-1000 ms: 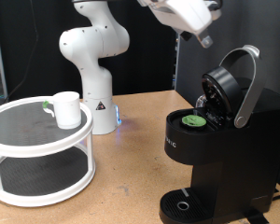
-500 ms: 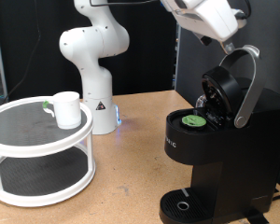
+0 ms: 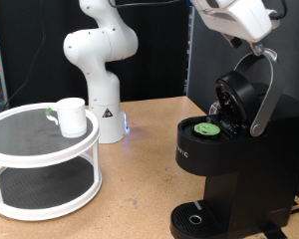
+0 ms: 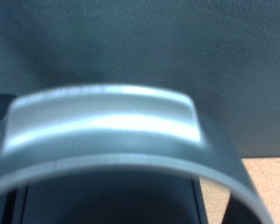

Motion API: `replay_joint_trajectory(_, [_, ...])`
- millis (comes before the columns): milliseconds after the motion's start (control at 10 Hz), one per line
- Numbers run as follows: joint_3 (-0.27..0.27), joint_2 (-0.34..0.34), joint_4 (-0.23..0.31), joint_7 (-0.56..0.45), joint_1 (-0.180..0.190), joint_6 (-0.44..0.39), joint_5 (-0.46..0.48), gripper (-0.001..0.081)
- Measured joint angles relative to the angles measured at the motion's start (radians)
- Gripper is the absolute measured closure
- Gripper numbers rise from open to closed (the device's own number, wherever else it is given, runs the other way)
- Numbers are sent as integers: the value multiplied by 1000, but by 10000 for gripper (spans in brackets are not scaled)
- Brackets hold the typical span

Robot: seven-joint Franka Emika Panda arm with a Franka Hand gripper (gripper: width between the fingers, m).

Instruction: Make a cup of coffee with the keurig machine

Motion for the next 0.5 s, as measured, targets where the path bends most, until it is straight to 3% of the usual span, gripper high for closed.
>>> replay_joint_trajectory(100, [14, 0, 1, 14, 2, 15, 0, 85])
replay_joint_trajectory(200, [27, 0, 3, 31, 4, 28, 0, 286])
replay_joint_trajectory(300, [40, 1, 8, 48, 5, 38, 0, 423])
replay_joint_trajectory(400, [52, 2, 15, 66, 6, 45, 0, 423])
replay_joint_trajectory(500, [62, 5, 23, 82, 7, 49, 0, 606])
